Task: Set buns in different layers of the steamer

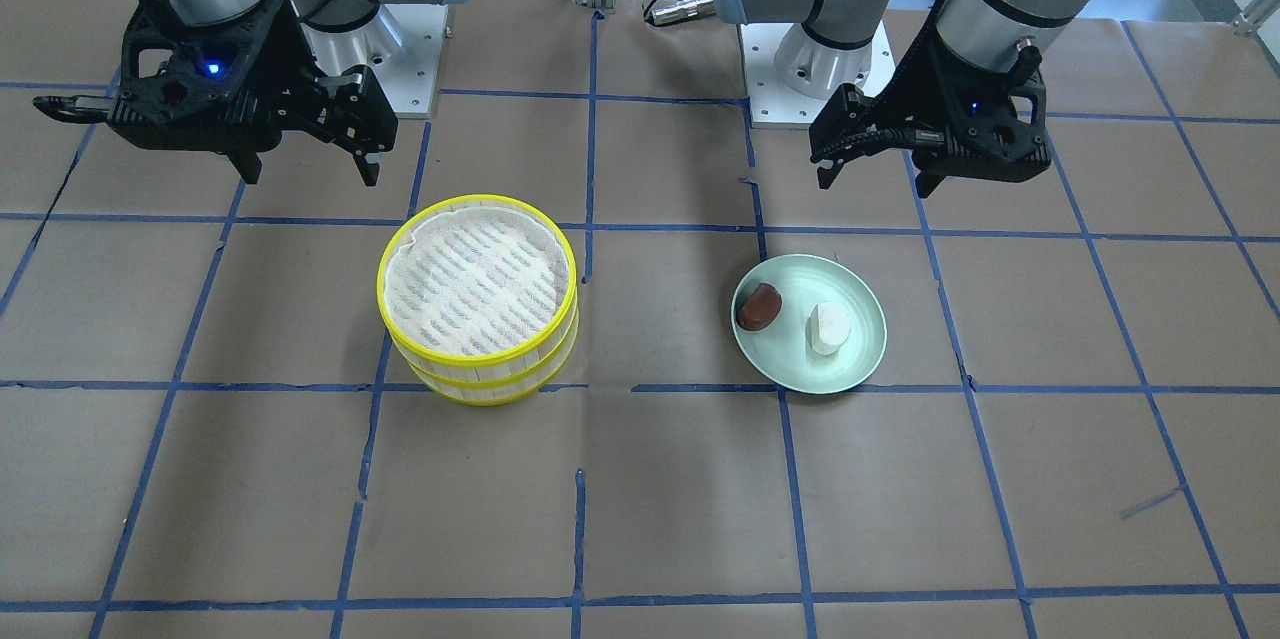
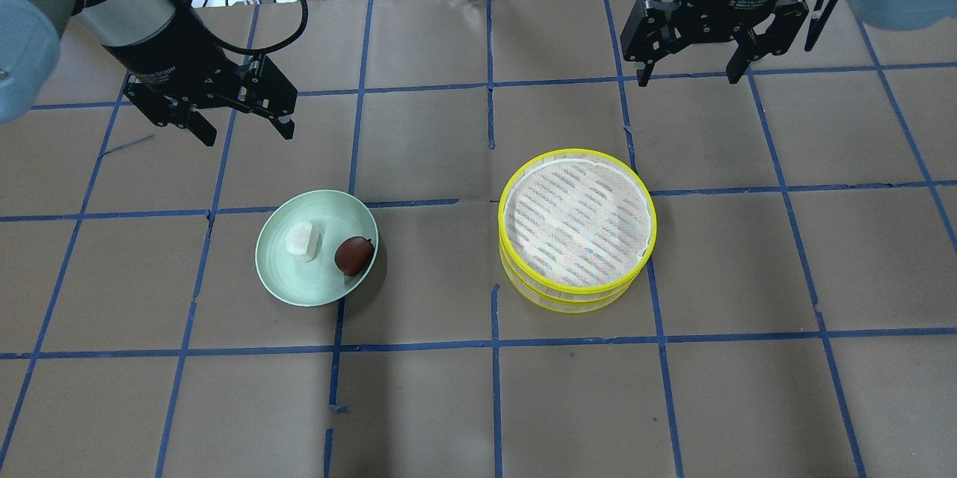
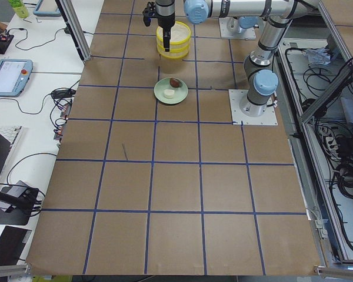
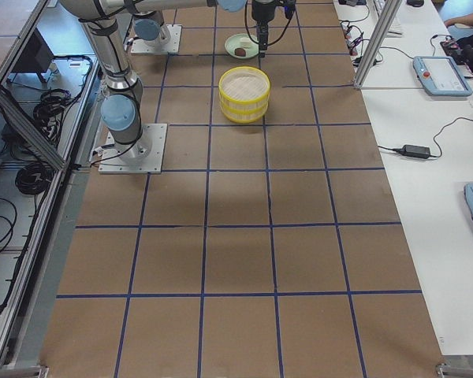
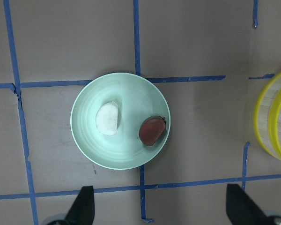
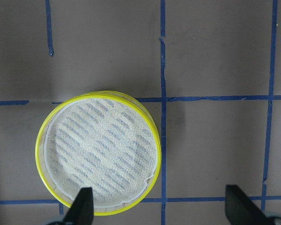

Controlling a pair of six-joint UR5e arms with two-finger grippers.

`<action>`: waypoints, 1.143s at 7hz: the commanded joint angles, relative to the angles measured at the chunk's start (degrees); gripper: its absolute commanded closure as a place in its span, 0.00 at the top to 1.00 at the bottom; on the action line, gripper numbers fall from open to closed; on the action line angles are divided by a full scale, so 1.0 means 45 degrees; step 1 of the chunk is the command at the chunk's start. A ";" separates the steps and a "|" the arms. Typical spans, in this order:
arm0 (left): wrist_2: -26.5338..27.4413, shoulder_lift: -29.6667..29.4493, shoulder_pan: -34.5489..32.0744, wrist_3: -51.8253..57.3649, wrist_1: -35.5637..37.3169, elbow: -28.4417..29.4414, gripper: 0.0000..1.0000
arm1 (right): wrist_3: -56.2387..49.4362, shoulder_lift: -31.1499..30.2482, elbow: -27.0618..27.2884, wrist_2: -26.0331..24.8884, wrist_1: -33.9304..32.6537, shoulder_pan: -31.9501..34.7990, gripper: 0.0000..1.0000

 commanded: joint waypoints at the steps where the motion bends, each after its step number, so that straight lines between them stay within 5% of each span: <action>1: 0.0012 0.0007 -0.0002 0.0027 -0.0002 -0.0005 1.00 | 0.0019 0.0000 0.0000 0.0010 0.0009 0.0020 0.99; 6: 0.0168 -0.0049 0.0948 0.0144 -0.0178 -0.0160 1.00 | -0.0098 0.0039 0.0445 -0.0068 0.0049 -0.0097 0.98; 8: 0.0168 -0.0831 0.1150 -0.0032 0.1587 -0.2183 1.00 | -0.0098 0.0039 0.0937 -0.0068 -0.0224 -0.0058 0.98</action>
